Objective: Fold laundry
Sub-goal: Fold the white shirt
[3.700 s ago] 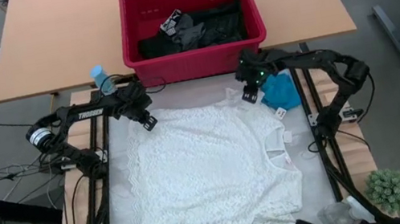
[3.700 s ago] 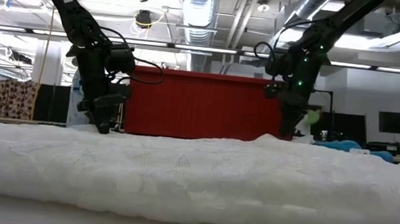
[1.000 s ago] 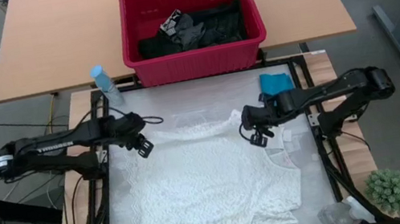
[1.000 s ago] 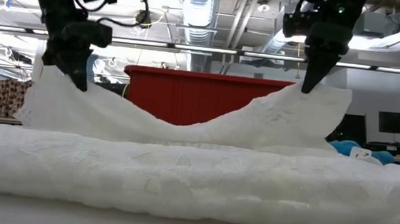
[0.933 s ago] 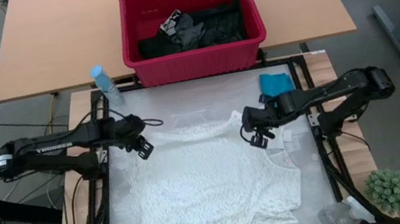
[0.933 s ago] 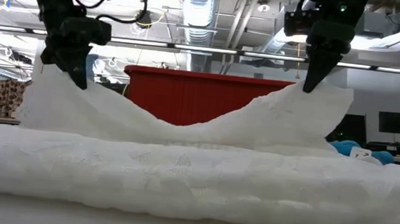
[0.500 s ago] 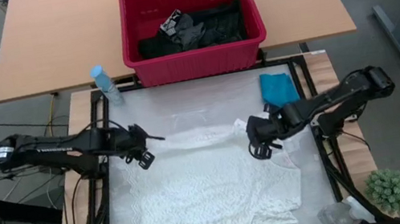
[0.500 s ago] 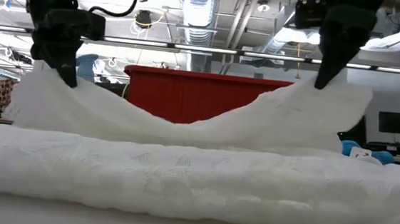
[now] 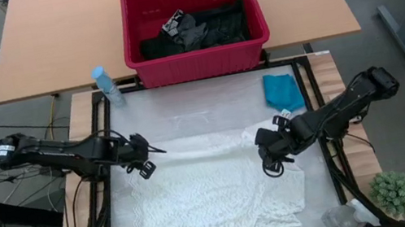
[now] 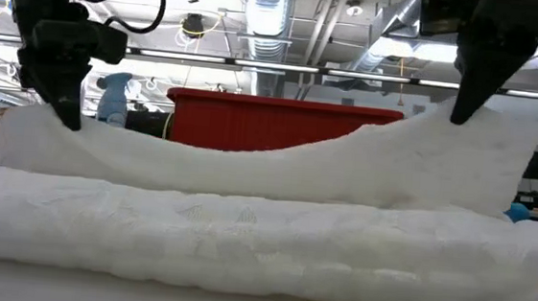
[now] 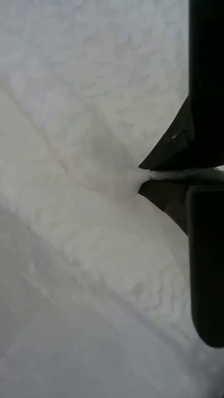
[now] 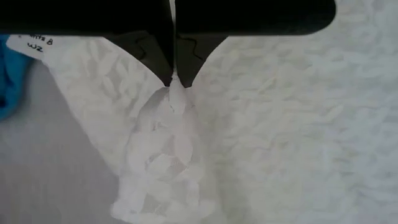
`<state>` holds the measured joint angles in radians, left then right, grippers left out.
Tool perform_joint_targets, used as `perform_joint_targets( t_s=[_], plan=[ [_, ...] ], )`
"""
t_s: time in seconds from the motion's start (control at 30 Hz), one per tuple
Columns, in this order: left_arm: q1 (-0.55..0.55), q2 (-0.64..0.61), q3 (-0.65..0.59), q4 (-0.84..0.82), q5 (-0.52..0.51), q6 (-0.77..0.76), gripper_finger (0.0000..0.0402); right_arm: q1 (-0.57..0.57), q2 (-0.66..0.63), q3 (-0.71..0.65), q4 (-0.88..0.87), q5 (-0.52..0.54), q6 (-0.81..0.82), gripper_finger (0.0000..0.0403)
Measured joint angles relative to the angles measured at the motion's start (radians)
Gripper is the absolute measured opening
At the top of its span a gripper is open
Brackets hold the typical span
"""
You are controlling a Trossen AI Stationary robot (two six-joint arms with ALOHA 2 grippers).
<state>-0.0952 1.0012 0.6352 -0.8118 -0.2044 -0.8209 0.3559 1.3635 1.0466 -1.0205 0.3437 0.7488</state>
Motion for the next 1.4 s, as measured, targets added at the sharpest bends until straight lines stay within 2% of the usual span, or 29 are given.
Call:
perform_joint_targets(
  t_s=[0.1, 0.23, 0.47, 0.63, 0.9, 1.07, 1.13, 1.3, 1.4],
  plan=[
    [0.000, 0.000, -0.010, 0.080, 0.037, 0.016, 0.0003, 0.012, 0.000, -0.019, 0.025, 0.000, 0.004, 0.0018],
    [0.000, 0.000, -0.029, 0.208, 0.149, 0.109, 0.0028, 0.011, 0.000, -0.022, 0.032, 0.000, 0.003, 0.0018],
    [0.000, 0.000, -0.031, 0.133, 0.183, 0.110, 0.0102, 0.019, -0.001, -0.022, 0.033, -0.001, -0.003, 0.0018],
    [0.000, 0.000, -0.031, 0.106, 0.224, 0.130, 0.0135, 0.019, -0.001, -0.022, 0.009, -0.022, -0.022, 0.0018],
    [-0.013, -0.040, -0.027, 0.145, 0.065, -0.017, 0.0133, 0.040, -0.001, -0.022, -0.020, -0.027, -0.042, 0.0018],
    [-0.093, -0.001, -0.037, 0.110, 0.136, 0.002, 0.0130, 0.044, -0.001, -0.022, -0.022, -0.028, -0.042, 0.0018],
    [-0.139, 0.019, -0.037, 0.117, 0.128, 0.009, 0.0129, 0.044, -0.001, -0.022, -0.022, -0.033, -0.042, 0.0018],
    [-0.217, 0.064, -0.037, 0.059, -0.051, -0.032, 0.0129, 0.044, -0.001, -0.022, -0.022, -0.034, -0.041, 0.0018],
    [-0.233, 0.108, -0.037, 0.024, -0.069, -0.029, 0.0129, 0.044, -0.001, -0.022, -0.022, -0.034, -0.042, 0.0018]
  ],
)
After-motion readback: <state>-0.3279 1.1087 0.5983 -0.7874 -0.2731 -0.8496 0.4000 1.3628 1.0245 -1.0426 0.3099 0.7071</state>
